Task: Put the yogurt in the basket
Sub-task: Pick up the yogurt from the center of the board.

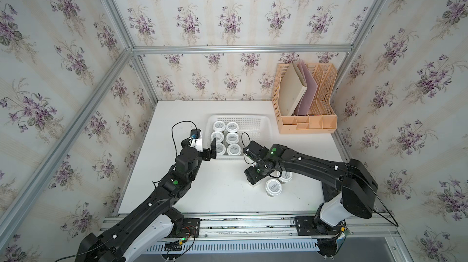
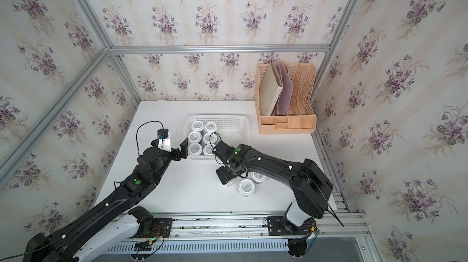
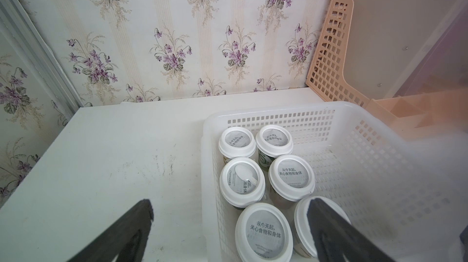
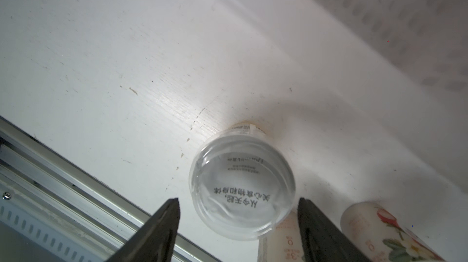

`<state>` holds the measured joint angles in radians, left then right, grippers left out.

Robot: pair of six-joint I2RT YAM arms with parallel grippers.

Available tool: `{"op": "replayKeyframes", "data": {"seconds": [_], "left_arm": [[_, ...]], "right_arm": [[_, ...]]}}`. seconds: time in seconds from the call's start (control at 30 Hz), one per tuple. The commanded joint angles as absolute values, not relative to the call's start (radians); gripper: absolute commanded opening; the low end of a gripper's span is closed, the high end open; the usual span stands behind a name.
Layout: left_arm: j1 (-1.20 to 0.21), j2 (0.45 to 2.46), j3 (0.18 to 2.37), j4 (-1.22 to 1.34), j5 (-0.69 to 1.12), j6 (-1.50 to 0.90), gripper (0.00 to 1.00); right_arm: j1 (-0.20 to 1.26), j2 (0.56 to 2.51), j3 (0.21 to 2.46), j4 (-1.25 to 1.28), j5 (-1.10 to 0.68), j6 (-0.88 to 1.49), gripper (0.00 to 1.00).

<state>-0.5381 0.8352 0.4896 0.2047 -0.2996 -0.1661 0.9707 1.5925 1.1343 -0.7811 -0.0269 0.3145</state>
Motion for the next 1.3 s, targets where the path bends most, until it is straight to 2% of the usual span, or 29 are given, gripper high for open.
{"op": "replayKeyframes", "data": {"seconds": [0.0, 0.2, 0.67, 1.27], "left_arm": [[-0.538, 0.834, 0.492, 0.224, -0.302, -0.166, 0.99], [-0.538, 0.837, 0.493, 0.226, -0.303, -0.166, 0.99], [-0.538, 0.835, 0.491, 0.223, -0.305, -0.165, 0.99], [-0.537, 0.833, 0.491, 0.222, -0.311, -0.167, 0.99]], "right_arm": [[0.979, 1.597, 1.124, -0.77, -0.019, 0.33, 0.79], [0.982, 1.605, 1.109, -0.755, -0.023, 0.334, 0.78], [0.982, 1.62, 1.109, -0.745, -0.017, 0.336, 0.69], [1.008, 1.554, 1.233, -0.743, -0.111, 0.297, 0.67]]}}
